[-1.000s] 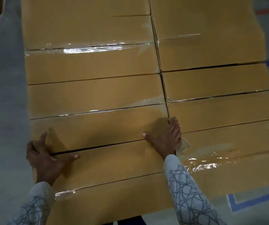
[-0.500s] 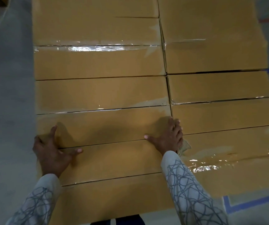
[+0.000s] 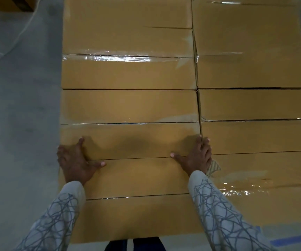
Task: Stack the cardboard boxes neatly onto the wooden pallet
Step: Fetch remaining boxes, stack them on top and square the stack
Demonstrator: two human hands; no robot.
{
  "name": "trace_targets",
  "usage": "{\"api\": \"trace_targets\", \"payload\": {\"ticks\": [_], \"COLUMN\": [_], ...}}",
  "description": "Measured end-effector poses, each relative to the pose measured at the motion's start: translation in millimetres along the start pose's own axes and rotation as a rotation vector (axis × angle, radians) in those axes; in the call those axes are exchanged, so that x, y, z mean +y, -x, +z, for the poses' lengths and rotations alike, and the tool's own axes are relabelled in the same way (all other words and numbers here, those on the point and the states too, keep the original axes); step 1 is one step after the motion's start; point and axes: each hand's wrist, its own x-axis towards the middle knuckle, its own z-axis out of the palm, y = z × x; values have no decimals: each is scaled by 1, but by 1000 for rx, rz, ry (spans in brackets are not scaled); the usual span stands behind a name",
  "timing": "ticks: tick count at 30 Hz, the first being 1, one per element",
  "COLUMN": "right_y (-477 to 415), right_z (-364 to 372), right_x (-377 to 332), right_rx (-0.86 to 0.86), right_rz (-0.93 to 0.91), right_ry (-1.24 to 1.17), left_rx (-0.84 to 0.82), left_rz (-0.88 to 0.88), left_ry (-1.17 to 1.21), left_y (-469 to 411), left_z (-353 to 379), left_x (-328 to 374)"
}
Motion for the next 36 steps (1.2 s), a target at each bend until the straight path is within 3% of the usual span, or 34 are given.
{"api": "trace_targets", "payload": {"ticks": [11, 14, 18, 22, 25, 32, 36], "right_y": [-2, 23, 88, 158, 206, 311, 363], "right_z": [-4, -16, -37, -46, -54, -44, -24], "right_x": [-3, -2, 19, 58, 79, 99, 101], "right_rx": [-19, -33, 7, 40, 60, 149, 155], "right_rz": [-4, -44, -130, -115, -53, 43, 53], "right_ry": [77, 241, 211, 165, 74, -132, -214], "left_rx": [4, 18, -14, -110, -221, -401, -386], "left_rz": [-19, -10, 18, 204, 348, 653, 768], "left_ry": [-54, -117, -263, -429, -341, -345, -303], "left_y": [-5, -5, 8, 67, 132, 276, 315], "left_z": [12, 13, 5, -13, -25, -50, -55], "left_x": [-6, -4, 20, 55, 64, 24, -7]}}
